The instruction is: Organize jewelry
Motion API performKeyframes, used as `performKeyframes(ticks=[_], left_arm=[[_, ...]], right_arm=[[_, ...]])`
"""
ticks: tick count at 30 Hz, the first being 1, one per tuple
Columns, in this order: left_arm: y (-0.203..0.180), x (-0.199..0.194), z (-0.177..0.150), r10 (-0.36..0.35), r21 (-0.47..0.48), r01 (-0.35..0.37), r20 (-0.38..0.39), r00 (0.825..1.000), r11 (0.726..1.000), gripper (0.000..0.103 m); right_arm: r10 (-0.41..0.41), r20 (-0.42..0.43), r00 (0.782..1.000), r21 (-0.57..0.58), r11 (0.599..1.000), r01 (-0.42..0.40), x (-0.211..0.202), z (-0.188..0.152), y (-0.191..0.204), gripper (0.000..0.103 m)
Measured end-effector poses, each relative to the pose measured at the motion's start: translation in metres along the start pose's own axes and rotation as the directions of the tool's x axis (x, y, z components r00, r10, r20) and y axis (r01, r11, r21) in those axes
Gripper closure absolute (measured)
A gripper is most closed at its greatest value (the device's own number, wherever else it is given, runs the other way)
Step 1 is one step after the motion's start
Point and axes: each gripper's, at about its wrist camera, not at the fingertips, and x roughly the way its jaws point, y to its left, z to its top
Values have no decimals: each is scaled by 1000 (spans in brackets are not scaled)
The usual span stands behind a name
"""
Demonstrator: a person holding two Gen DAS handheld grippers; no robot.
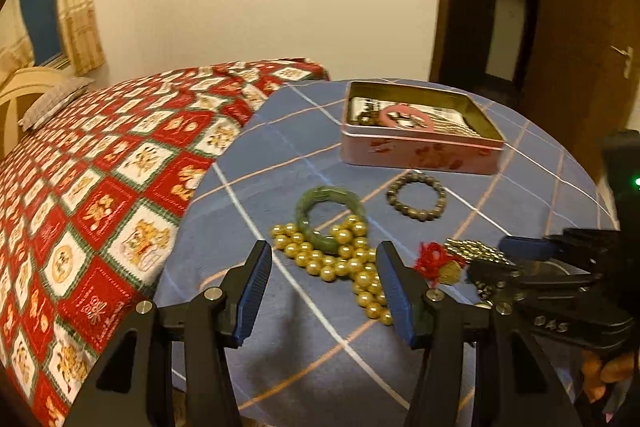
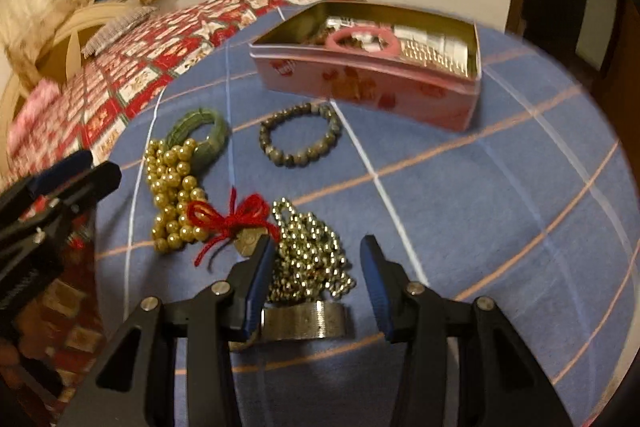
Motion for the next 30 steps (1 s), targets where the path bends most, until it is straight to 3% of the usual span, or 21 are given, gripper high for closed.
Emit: performKeyframes(ticks=[1,4,5,8,14,17,23,26,27,28,30], left_arm=[[-2,0,0,-16,7,16,-3,1000,1000,48],[-10,2,-1,-37,42,38,-12,999,998,48],[-14,3,-2,-42,58,43,-16,999,997,48],[-24,5,-2,-80,81,82,-28,996,993,48],[-50,11,7,-174,129,176,-29,984,976,48],[-63,23,12,-220,175,229,-66,973,958,48],[-83,49,9,-185,256,223,-164,969,941,48],[-87,59,0,-183,274,240,-217,959,931,62],[-86,59,1,-199,261,253,-214,956,932,63],[-83,60,2,-221,230,273,-228,948,934,68],[-79,61,3,-217,212,266,-230,949,940,81]], right_arm=[[-10,-7,1000,-21,1000,10,1,0,2,57],[-3,-17,1000,-54,999,2,2,0,2,84],[2,-21,1000,-47,999,-3,1,1,1,86],[-25,-2,1000,-23,999,25,-2,1,-6,89],[23,117,993,98,995,-34,-34,10,-28,90],[31,165,986,127,990,-53,-49,15,-35,90],[37,194,980,155,986,-68,-61,16,-41,90],[42,200,979,167,983,-76,-63,17,-45,90],[41,201,979,170,983,-76,-63,17,-46,90],[42,203,978,174,982,-78,-65,17,-47,90],[48,208,977,184,979,-88,-67,17,-50,90]])
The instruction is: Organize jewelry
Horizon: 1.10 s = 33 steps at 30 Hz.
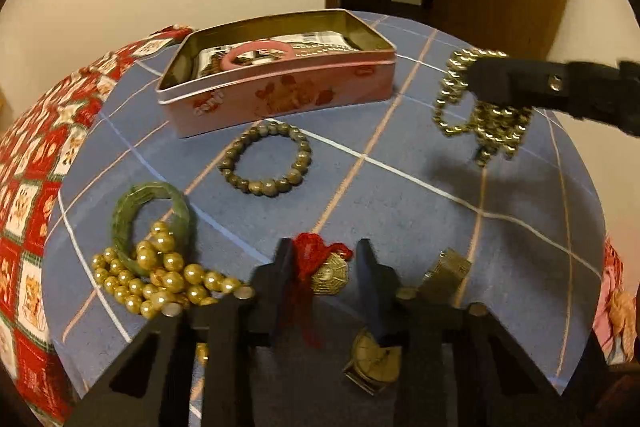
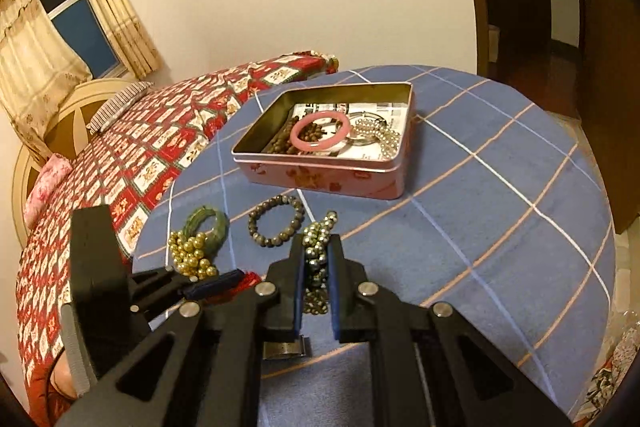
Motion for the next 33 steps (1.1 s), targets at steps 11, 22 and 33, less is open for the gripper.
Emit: performKeyframes(ticks=[11,22,33], left_arm=[[5,-15,7,-26,-83,31,60,998,996,103],[24,-69,18,-71,-176,115,241,968,978,103],[25,-99,36,-37,-179,101,329,944,979,103]], right_arm=[[10,29,1000,38,999,-11,-8,3,-5,90],[3,76,997,44,999,-6,-22,7,-3,90],[36,142,989,11,999,-38,-40,20,9,90]])
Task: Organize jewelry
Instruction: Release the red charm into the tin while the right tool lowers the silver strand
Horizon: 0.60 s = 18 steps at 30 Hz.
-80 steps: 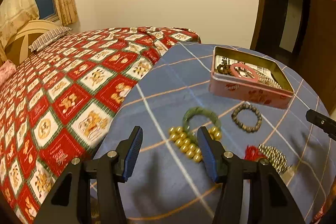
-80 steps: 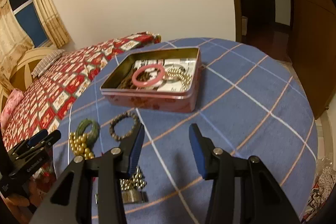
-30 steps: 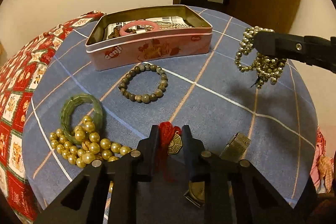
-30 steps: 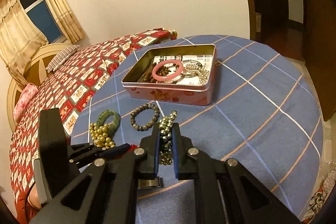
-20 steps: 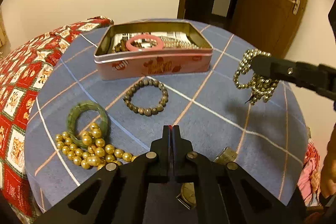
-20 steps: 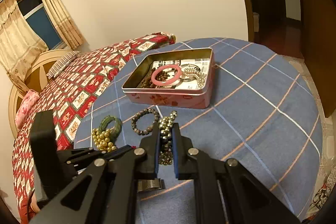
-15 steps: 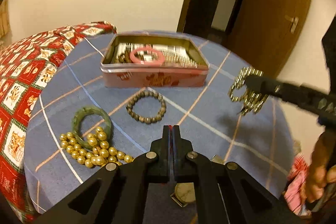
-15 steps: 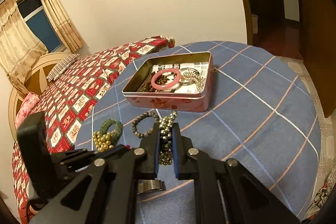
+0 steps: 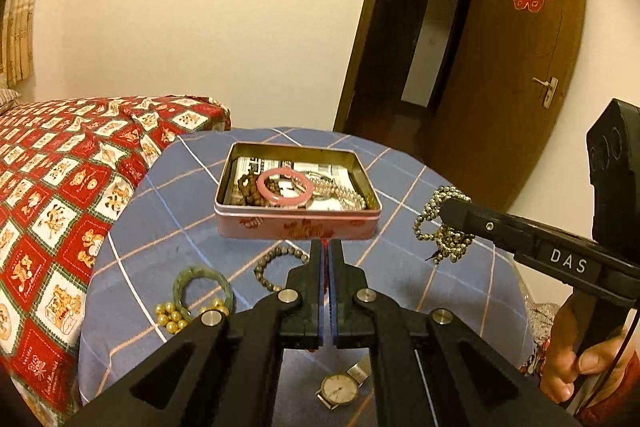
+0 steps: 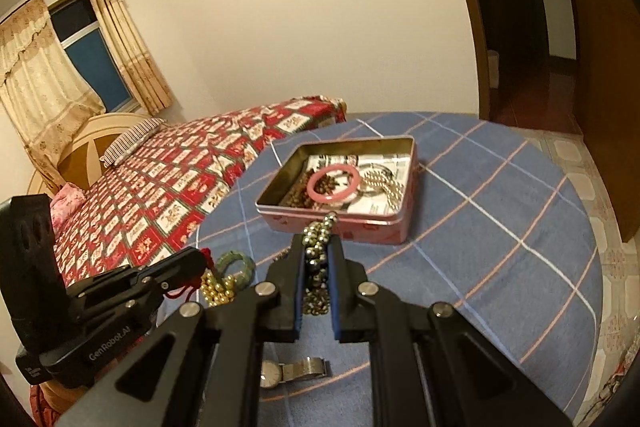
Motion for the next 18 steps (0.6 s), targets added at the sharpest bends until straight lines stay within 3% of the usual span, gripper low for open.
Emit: performKeyframes(ticks=[18], left_arm=[[4,-5,55,18,9,-19,143,990,1000,103]], right_arm=[[0,118,993,-46,999,6,-1,52,5,90]])
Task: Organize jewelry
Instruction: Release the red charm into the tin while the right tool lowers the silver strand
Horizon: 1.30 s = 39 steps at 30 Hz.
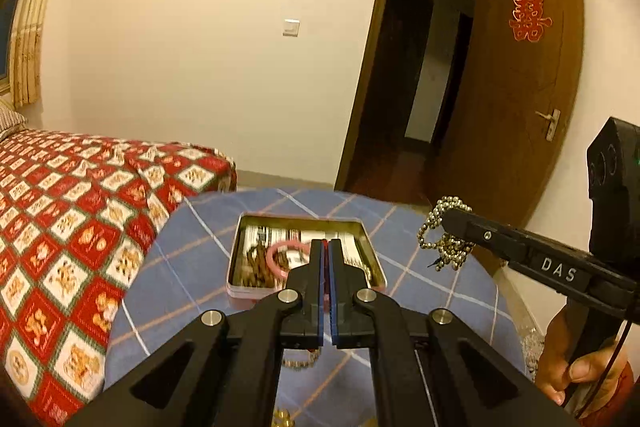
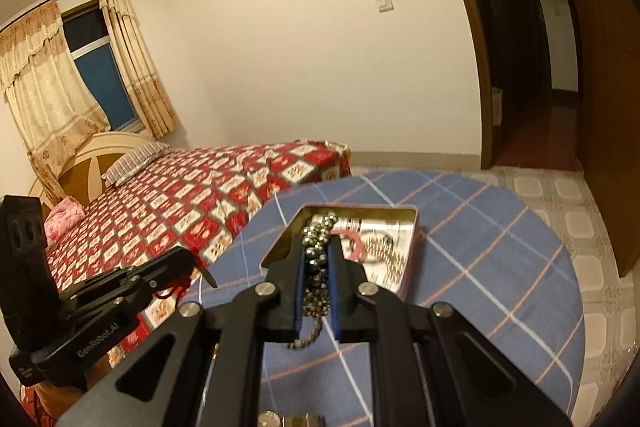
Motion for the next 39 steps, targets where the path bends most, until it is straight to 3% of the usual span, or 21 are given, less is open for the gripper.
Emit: performKeyframes(ticks=[6,12,25,39], left_arm=[[3,31,16,-10,-25,10,17,1000,1000,103],[8,70,23,5,-43,-6,-13,1000,999,103],[31,158,-2,46,-80,-61,-173,984,995,103],[41,193,-25,78,-82,-102,-261,962,991,103]], right_arm=[[-1,7,1000,8,1000,1,23,11,-6,90],[-27,-14,1000,16,999,28,55,15,-16,90],[-65,-154,986,68,995,76,127,-3,-51,90],[-70,-228,971,66,994,87,153,-18,-66,90]])
